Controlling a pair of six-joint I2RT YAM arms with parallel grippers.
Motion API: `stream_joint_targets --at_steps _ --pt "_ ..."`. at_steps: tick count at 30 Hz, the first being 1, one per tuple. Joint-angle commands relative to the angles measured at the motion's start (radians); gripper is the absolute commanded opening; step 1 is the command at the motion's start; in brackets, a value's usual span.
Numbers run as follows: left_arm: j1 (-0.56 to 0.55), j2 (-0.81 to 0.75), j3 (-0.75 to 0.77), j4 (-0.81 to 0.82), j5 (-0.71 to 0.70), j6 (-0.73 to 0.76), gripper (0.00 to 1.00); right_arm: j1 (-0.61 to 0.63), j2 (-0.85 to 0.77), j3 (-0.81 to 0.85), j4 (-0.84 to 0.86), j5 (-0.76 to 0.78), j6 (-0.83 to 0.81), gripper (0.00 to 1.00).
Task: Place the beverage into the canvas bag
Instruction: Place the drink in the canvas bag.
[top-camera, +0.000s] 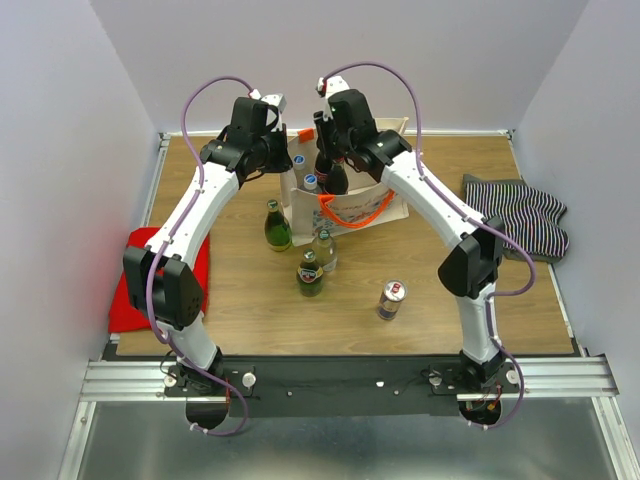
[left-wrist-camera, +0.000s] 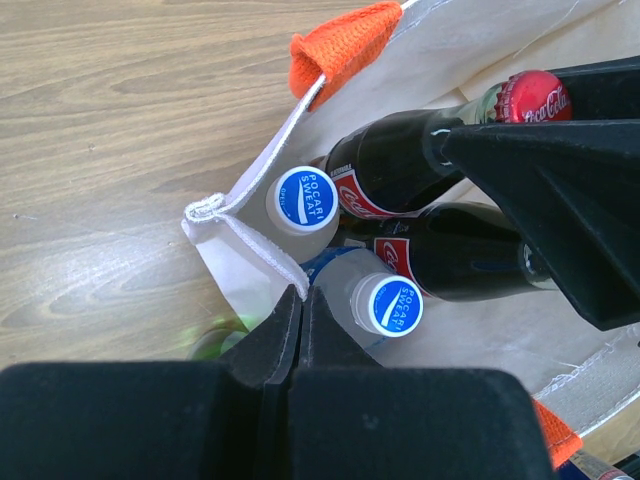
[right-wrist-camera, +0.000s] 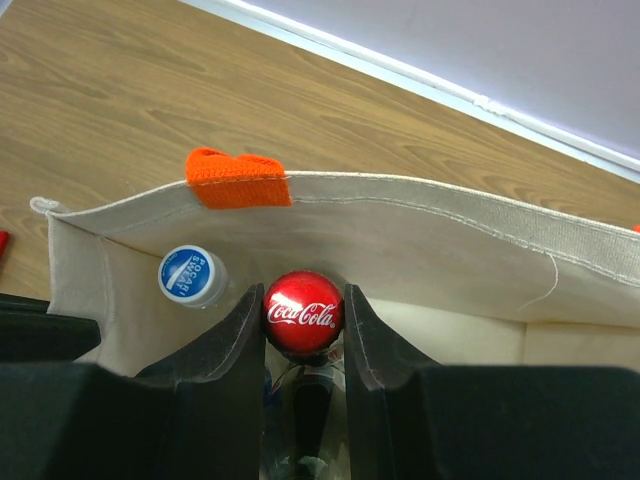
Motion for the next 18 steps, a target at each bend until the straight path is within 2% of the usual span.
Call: stream_joint_targets --at_steps 1,5,14,18 --pt "0.000 -0.003 -0.002 -0.007 -0.020 0.020 0.00 0.015 0.000 0.101 0.013 -0.077 0.071 0.14" --pt "0.000 -0.002 0.002 -0.005 -0.021 0.016 0.00 0.013 0.015 0.121 -0.002 -0.084 0.071 0.27" --pt "0.000 -0.002 0.003 -0.009 -0.023 0.018 0.00 0.013 0.035 0.151 -0.019 -0.093 0.071 0.50" --pt "0.000 0.000 0.002 -0.009 -0.023 0.018 0.00 0.013 0.048 0.173 -0.036 -0.092 0.070 0.54"
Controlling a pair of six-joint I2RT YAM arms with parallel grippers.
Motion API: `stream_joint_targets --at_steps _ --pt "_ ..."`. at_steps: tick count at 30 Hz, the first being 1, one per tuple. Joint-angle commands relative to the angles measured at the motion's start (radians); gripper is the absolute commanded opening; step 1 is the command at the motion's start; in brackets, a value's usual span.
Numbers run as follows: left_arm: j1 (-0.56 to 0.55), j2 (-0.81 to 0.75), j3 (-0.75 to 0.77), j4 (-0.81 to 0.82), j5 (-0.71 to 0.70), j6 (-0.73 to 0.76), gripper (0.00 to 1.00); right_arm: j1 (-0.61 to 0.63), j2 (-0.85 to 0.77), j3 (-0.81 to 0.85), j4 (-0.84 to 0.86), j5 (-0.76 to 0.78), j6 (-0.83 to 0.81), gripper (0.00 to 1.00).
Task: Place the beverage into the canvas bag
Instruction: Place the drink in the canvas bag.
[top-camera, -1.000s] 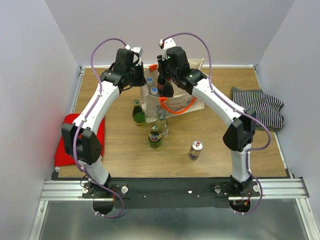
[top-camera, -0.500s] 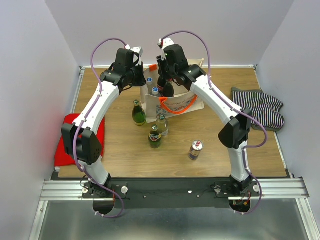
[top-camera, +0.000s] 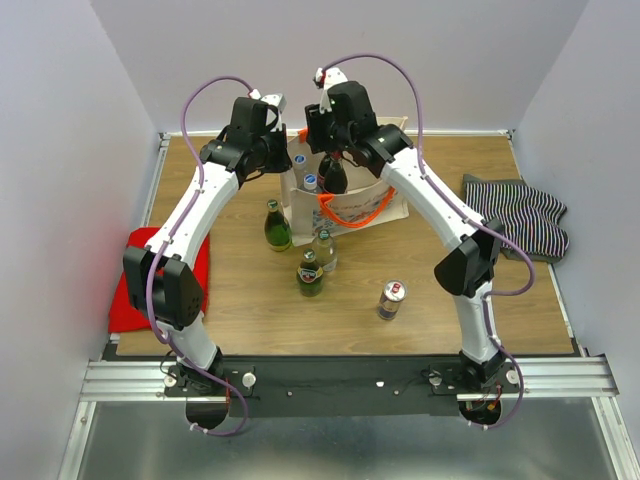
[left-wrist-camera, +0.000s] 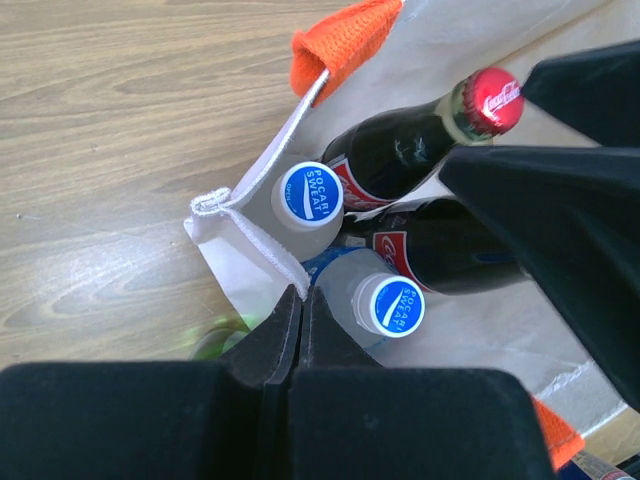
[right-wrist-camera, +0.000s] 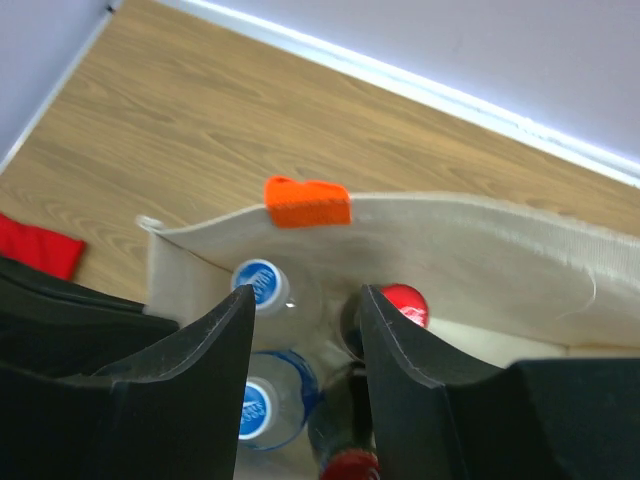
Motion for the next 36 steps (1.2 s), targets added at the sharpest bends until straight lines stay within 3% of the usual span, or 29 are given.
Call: stream_joint_targets --at_steps 1,18,32,36 --pt "0.000 0.000 0.000 -0.008 -0.022 0.015 0.00 0.008 0.013 0.061 0.025 -0.034 0.024 0.55" --pt "0.000 -0.002 0.002 -0.010 -0.018 0.015 0.00 0.008 -0.007 0.051 0.038 -0.013 0.024 0.58" --pt "0.000 0.003 0.044 -0.002 -0.002 0.027 0.00 0.008 -0.139 0.022 0.071 0.032 0.015 0.65" --pt "0.000 0.009 0.071 -0.008 -0.001 0.030 0.14 0.008 -0.202 -0.013 0.025 0.044 0.001 0.67"
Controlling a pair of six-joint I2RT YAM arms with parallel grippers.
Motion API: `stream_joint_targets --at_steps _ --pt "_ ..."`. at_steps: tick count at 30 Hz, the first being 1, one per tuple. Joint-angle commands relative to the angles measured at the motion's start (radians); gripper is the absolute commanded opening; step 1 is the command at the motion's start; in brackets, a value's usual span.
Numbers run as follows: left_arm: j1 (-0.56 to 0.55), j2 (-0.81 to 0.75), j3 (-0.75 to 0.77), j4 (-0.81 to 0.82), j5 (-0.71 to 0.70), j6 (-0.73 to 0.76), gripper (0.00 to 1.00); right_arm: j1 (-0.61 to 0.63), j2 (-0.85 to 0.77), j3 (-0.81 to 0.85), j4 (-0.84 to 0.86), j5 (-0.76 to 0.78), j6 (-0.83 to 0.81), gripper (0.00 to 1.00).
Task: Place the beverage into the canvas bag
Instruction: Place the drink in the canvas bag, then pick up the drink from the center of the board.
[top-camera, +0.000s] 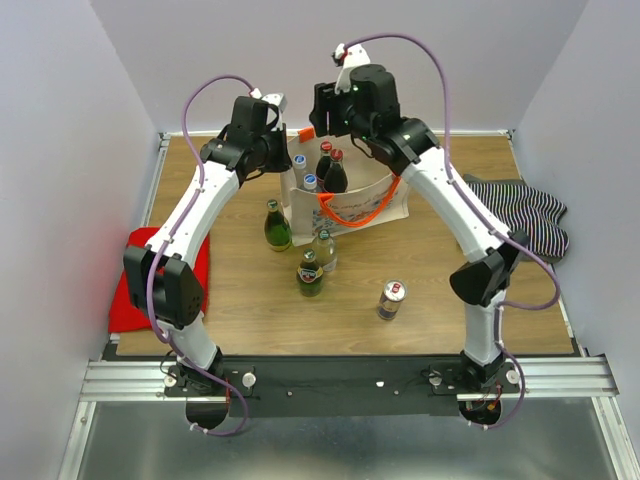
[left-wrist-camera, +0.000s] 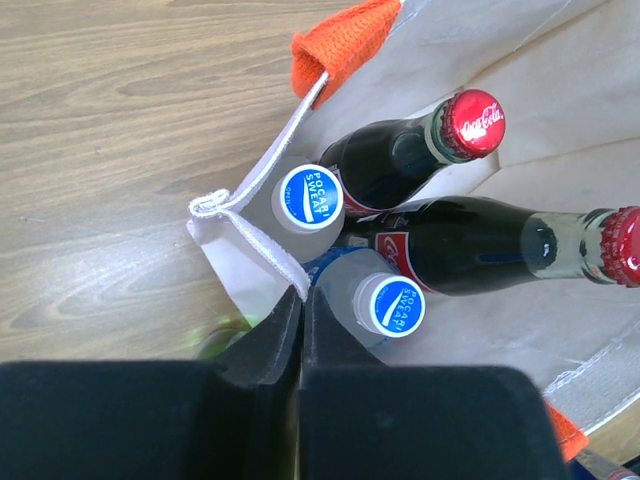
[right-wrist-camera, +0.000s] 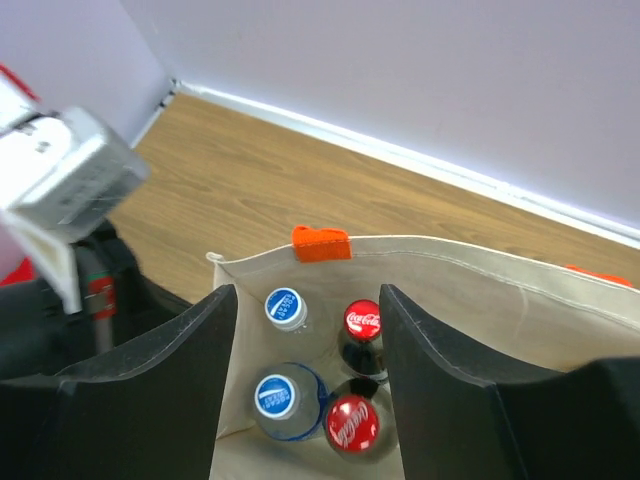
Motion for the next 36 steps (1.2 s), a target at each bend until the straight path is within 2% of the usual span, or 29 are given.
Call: stream_joint_targets --at_steps 1,3,8,9,12,21,29,36 --pt "0.000 0.009 0.066 -0.004 -0.001 0.020 0.18 0.006 -0.125 -0.068 -0.037 0.042 -0.014 0.67" --pt "0.000 0.011 0.079 -0.010 -0.005 0.022 0.29 0.006 -0.167 -0.114 -0.054 0.062 -0.023 0.68" --pt "0.000 0.011 0.108 -0.014 -0.011 0.033 0.45 0.006 -0.315 -0.313 -0.106 0.120 -0.031 0.68" --pt "0.000 0.011 0.112 -0.014 -0.014 0.033 0.52 0.006 -0.336 -0.335 -0.117 0.125 -0.029 0.69" --pt "0.000 0.009 0.128 -0.016 -0.020 0.043 0.61 0.006 -0.400 -0.393 -0.160 0.133 -0.022 0.69" --pt "0.000 0.014 0.153 -0.030 -0.037 0.048 0.70 0.006 -0.517 -0.481 -0.324 0.113 0.003 0.70" --pt "0.000 0.009 0.153 -0.034 -0.059 0.048 0.72 0.010 -0.609 -0.582 -0.435 -0.023 0.003 0.71" --pt "0.000 0.008 0.145 -0.031 -0.083 0.039 0.73 0.069 -0.664 -0.692 -0.543 -0.028 0.050 0.70"
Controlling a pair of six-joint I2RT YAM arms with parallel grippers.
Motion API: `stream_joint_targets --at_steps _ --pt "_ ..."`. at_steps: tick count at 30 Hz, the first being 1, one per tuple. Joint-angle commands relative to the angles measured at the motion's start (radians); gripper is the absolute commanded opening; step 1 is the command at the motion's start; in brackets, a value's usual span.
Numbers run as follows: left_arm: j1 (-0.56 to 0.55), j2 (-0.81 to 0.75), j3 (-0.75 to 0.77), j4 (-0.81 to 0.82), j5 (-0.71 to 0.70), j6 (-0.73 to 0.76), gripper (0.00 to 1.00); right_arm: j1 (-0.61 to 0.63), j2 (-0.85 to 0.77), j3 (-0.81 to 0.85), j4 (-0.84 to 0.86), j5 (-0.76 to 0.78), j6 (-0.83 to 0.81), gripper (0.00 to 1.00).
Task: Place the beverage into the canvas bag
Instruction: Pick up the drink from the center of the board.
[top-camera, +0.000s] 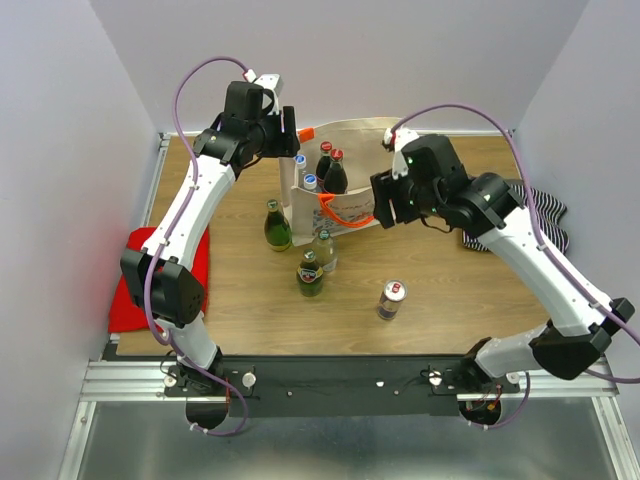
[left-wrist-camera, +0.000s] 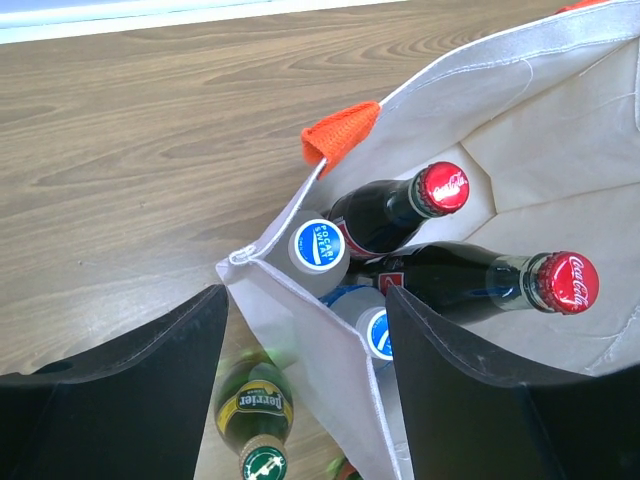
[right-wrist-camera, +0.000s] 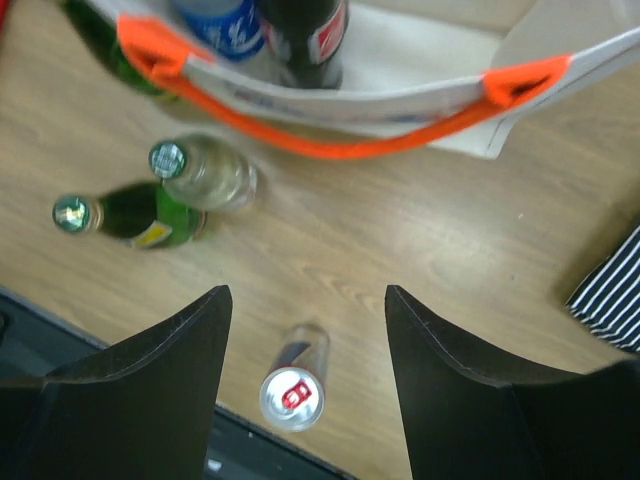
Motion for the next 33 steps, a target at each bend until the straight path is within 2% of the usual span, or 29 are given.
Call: stream_joint_targets --at_steps 1,9,19,25,33 --pt "-0.001 -0.008 0.014 -0.005 -0.042 -0.001 0.73 0.062 -0.061 -0.097 -0.120 -0.033 0.058 0.70" --pt "-0.001 -0.022 -0.015 0.015 -0.063 -0.017 0.77 0.091 -0.171 -0.310 -0.117 -0.033 0.202 0.72" --pt "-0.001 -0.019 -0.009 0.011 -0.066 -0.014 0.79 0.091 -0.243 -0.557 0.067 -0.042 0.291 0.77" --pt "-0.001 -0.027 -0.014 0.006 -0.080 0.002 0.79 0.091 -0.237 -0.634 0.130 -0.043 0.299 0.77" --pt "-0.001 -0.022 -0.014 0.000 -0.086 0.014 0.79 0.091 -0.214 -0.657 0.159 -0.066 0.297 0.77"
